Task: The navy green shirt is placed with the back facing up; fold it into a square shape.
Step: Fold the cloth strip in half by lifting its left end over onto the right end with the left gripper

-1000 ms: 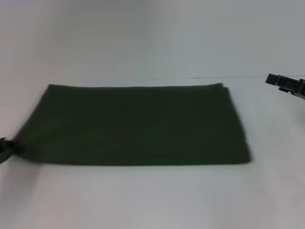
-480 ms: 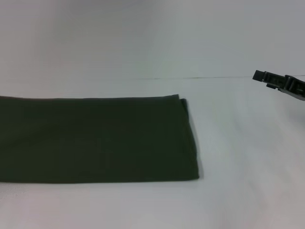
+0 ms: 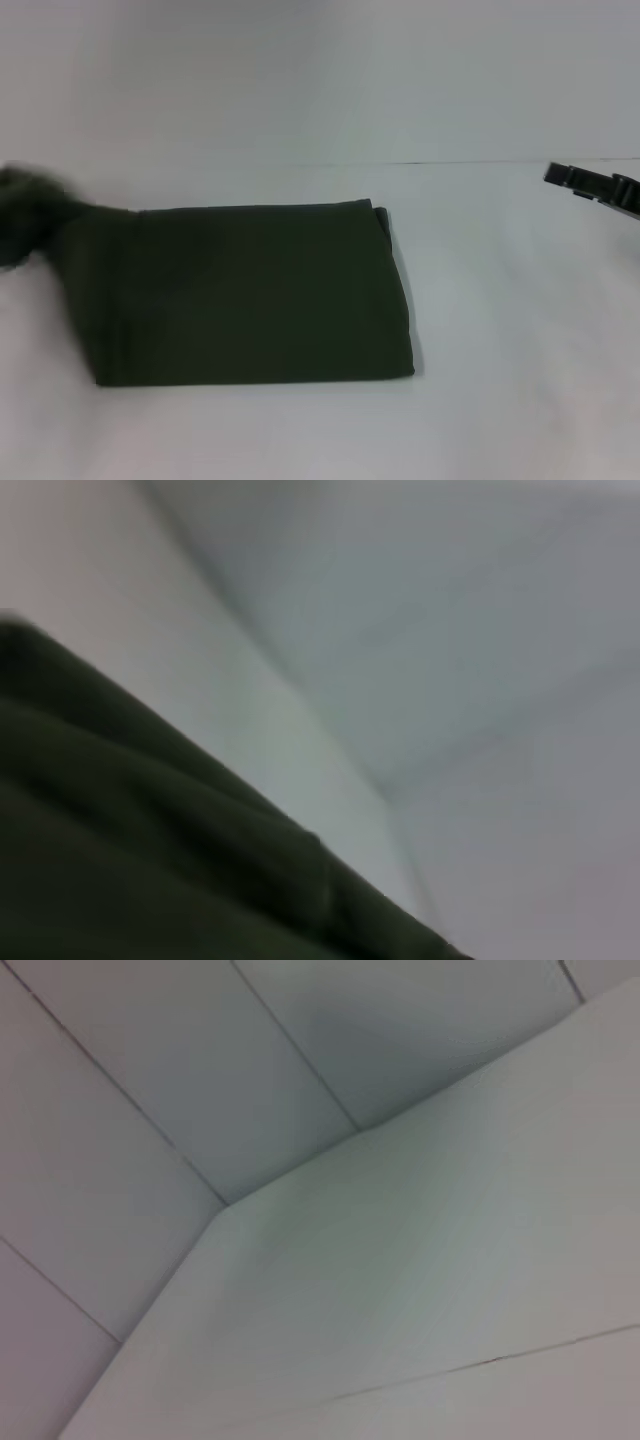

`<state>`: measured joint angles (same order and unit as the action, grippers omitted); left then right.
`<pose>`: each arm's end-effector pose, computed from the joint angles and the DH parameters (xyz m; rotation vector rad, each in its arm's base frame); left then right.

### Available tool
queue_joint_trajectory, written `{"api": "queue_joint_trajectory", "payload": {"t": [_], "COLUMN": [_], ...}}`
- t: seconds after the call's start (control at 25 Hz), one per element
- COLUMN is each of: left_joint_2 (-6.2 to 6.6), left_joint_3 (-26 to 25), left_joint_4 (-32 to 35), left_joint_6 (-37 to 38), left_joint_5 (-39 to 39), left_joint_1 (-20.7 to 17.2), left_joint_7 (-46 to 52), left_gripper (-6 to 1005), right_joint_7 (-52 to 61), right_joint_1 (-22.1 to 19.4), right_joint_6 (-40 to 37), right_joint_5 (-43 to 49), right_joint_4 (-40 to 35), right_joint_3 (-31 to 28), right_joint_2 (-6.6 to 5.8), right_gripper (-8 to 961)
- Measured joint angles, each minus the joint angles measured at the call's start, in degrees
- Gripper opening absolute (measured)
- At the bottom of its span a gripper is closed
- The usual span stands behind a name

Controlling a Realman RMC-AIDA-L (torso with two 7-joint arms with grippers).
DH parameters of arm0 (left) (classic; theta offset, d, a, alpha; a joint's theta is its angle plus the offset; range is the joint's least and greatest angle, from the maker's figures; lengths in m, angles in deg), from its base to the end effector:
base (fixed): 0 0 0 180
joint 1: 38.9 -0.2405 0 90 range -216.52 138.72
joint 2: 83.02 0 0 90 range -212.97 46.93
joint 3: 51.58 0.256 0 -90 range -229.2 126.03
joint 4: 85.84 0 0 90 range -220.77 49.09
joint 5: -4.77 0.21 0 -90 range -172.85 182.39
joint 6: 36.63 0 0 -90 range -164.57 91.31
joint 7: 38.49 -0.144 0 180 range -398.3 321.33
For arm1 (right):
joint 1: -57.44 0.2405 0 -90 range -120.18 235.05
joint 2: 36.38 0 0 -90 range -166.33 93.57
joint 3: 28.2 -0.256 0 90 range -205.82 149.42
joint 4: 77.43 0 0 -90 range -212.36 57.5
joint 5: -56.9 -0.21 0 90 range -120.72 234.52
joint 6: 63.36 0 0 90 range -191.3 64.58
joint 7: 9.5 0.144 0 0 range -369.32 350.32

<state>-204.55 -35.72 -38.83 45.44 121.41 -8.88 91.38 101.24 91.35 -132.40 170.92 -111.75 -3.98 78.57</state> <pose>-0.2992 0.3538 0.0726 -1.8342 -1.6830 -1.1284 0.3075 0.3922 0.0672 -1.9803 1.3672 0.8614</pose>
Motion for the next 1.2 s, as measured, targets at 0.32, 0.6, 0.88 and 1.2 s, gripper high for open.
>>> {"api": "queue_joint_trajectory", "payload": {"t": [0.32, 0.6, 0.88, 1.2], "left_joint_2": [-2.96, -3.18, -3.19, -2.93], "left_joint_3": [24.87, 26.15, 17.53, 17.86], "left_joint_4": [-18.57, -43.44, -50.17, -41.80], "left_joint_6": [-15.10, -25.07, -15.14, 0.86], "left_joint_5": [-11.87, -22.51, -25.05, -25.07], "left_joint_1": [17.23, 26.37, 21.60, 13.58], "left_joint_7": [-5.17, -21.23, -32.71, -33.33], "left_gripper": [39, 40, 43, 362], "right_joint_7": [-1.52, -3.41, -4.37, -3.69], "right_joint_1": [-5.08, -7.77, -7.53, -4.70], "right_joint_6": [-7.03, -9.87, -9.03, -7.27], "right_joint_5": [-0.59, -1.01, -0.54, 0.80], "right_joint_4": [-1.24, -1.29, -1.29, -0.73], "right_joint_3": [-0.82, -1.13, -0.59, 0.15], "right_joint_2": [-2.87, -5.53, -6.06, -5.36], "right_gripper": [771, 770, 769, 768]}}
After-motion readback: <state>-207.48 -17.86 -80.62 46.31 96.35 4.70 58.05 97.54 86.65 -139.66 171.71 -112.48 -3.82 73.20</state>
